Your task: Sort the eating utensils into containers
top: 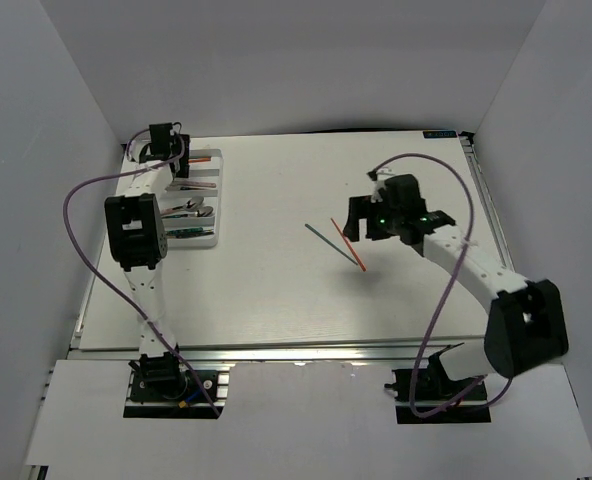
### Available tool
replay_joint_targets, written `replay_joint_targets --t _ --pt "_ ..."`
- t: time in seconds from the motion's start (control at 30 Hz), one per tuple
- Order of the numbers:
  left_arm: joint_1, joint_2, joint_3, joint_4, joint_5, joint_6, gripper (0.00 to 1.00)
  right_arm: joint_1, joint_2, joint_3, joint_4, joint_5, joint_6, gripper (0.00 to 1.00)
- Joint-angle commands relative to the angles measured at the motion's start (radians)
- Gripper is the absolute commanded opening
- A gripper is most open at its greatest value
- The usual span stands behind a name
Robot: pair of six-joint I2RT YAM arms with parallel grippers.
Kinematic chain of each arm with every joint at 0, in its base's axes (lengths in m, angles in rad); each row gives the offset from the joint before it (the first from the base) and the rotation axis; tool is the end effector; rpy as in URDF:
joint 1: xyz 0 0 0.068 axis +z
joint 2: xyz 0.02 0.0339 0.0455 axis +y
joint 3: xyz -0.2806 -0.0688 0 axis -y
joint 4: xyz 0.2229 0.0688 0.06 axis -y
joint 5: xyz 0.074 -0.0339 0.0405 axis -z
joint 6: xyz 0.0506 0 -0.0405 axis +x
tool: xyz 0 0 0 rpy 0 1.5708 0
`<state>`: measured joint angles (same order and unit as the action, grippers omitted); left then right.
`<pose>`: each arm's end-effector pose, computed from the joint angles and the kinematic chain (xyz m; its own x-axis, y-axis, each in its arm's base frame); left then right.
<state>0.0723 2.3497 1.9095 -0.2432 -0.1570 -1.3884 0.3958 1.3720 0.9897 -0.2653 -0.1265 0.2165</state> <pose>0.5385 0.0469 0.1942 0.0748 -0.9684 -0.2377 -0.6542 0.1322 -0.7447 0.2677 0.1188 0.2862 -0.6457 -0.0389 -0.7626 -0.3446 0.9060 0.2457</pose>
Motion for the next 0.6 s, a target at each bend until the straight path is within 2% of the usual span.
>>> replay_joint_targets --t 0.0,0.03,0.07,0.1,0.13,0.2,0.33,0.37,0.47,0.57 --pt "-0.014 -0.214 -0.004 -0.001 0.036 0.165 0.85 0.09 0.11 0.063 -0.08 0.192 -0.086 0.89" --pt "-0.017 -0.29 -0.05 -0.001 0.042 0.195 0.92 0.118 0.13 0.063 -0.071 0.217 -0.089 0.88" --pt "-0.022 -0.334 -0.087 -0.001 0.045 0.227 0.93 0.127 0.162 0.063 -0.065 0.246 -0.089 0.84" --pt "-0.025 -0.381 -0.127 0.016 0.05 0.254 0.93 0.13 0.179 0.066 -0.058 0.254 -0.088 0.73" --pt "-0.026 -0.483 -0.227 0.033 0.06 0.308 0.94 0.133 0.196 0.072 -0.052 0.277 -0.088 0.67" --pt "-0.037 -0.585 -0.327 0.076 0.068 0.359 0.95 0.135 0.24 0.081 -0.051 0.297 -0.085 0.55" --pt "-0.066 -0.777 -0.499 0.055 0.092 0.524 0.96 0.135 0.292 0.093 -0.048 0.303 -0.086 0.47" --pt "-0.115 -0.834 -0.545 0.041 0.093 0.549 0.96 0.135 0.305 0.092 -0.043 0.31 -0.088 0.46" --pt "-0.173 -0.907 -0.63 0.044 0.114 0.62 0.97 0.135 0.334 0.093 -0.032 0.32 -0.103 0.44" --pt "-0.236 -0.911 -0.635 0.007 0.123 0.658 0.97 0.135 0.373 0.112 -0.04 0.317 -0.114 0.42"
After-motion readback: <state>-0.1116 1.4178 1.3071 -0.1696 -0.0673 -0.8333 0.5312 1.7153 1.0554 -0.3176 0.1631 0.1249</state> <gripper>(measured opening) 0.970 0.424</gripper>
